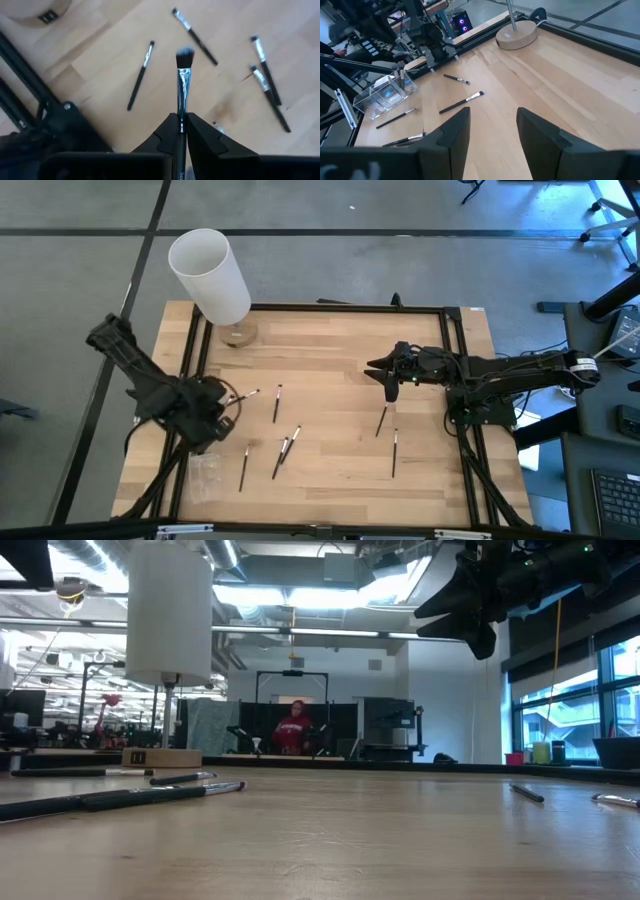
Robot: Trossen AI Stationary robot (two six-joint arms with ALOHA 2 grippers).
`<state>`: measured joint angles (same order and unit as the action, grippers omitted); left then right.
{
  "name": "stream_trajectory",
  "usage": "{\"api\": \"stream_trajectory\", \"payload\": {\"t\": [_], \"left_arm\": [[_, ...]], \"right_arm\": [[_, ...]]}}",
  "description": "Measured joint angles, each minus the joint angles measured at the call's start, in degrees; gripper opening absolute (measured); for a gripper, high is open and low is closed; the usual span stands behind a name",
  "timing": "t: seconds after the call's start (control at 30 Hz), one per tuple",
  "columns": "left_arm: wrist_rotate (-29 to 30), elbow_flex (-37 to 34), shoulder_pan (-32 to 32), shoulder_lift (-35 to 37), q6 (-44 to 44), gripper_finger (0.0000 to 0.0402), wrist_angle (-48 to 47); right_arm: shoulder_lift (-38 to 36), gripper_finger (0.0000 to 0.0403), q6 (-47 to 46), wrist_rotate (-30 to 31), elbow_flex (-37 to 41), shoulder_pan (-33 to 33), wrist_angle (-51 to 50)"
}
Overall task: Pick & Place Makeup Supplies
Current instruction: Put the makeup brush into the transparent organizer
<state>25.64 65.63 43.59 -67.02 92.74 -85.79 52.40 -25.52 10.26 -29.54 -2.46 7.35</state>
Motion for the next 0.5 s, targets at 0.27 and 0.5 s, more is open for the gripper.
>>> {"api": "stream_trajectory", "payload": {"t": [0.27, 0.5], "left_arm": [[5.65, -0.86, 8.98, -0.17, 4.04, 0.0028, -1.34], [6.31, -1.73, 15.98, -5.54, 11.13, 0.0030, -0.79]], "right_arm": [[0.00, 0.0162, 0.00, 0.01, 0.00, 0.00, 0.00], [0.00, 0.0162, -0.08, 0.00, 0.00, 0.00, 0.00]]}}
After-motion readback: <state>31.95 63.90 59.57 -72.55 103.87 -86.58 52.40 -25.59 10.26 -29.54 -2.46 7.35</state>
